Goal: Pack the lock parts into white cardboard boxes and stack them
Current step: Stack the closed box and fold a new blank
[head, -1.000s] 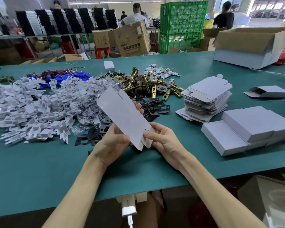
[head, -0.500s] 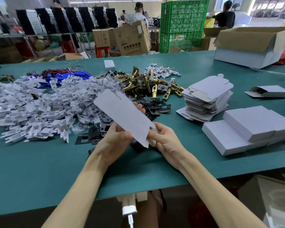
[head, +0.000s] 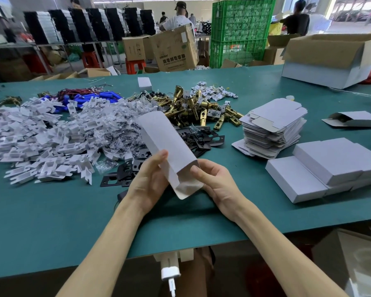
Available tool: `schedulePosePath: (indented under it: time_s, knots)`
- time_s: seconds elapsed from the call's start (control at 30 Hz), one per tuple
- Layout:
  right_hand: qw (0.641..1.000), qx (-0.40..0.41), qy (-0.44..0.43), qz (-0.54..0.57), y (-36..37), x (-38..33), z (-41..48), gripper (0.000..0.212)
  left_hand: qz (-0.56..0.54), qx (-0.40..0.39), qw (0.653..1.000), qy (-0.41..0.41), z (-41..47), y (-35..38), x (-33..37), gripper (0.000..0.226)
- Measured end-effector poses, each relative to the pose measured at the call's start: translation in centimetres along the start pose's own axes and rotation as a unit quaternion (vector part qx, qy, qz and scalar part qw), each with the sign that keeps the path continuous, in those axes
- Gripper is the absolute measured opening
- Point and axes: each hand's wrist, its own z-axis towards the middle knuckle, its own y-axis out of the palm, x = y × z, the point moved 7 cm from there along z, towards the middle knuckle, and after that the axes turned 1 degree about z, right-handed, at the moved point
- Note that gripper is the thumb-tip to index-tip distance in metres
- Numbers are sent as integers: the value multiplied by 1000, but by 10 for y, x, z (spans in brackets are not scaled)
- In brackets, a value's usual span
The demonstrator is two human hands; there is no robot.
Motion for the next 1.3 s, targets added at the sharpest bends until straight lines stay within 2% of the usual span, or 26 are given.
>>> schedulePosePath:
  time_s: [0.1,0.2,0.27,0.37,0.43,0.57,0.8,0.97,1.03,1.17,1.27,1.3]
  knots:
    - [1000,-7,-15,-20,3,-3,0,56,-6,78,997,-10,2,-10,-4,60]
    - [998,28,-15,-47,-1,-2,1,70,8,103,995,-5,4,-9,-3,48]
    - [996,55,-12,-63,-5,0,1,63,31,108,994,-7,4,-8,-4,49]
    - [992,88,-16,-90,-11,2,1,31,58,110,992,-16,3,-7,-7,46]
    - [988,101,-14,-112,-14,4,1,24,76,120,990,-18,2,-8,-9,42]
    - [984,118,-29,-130,-17,3,1,27,87,139,986,-20,1,-7,-9,37]
    - [982,104,-79,-136,-11,-6,-3,46,118,90,989,-11,0,-6,-9,33]
    - [974,159,-105,-126,-22,-10,-6,45,138,87,986,22,3,-6,-8,41]
    - [973,175,-106,-107,-26,-9,-6,44,151,81,985,29,4,-6,-9,37]
    - [975,164,-99,-109,-24,-7,-6,37,142,80,986,39,3,-8,-6,32]
    - [979,157,-96,-84,-25,-7,-5,18,145,70,986,42,4,-5,-7,32]
    - [981,153,-95,-74,-24,-8,-4,22,147,61,986,48,4,-2,-7,33]
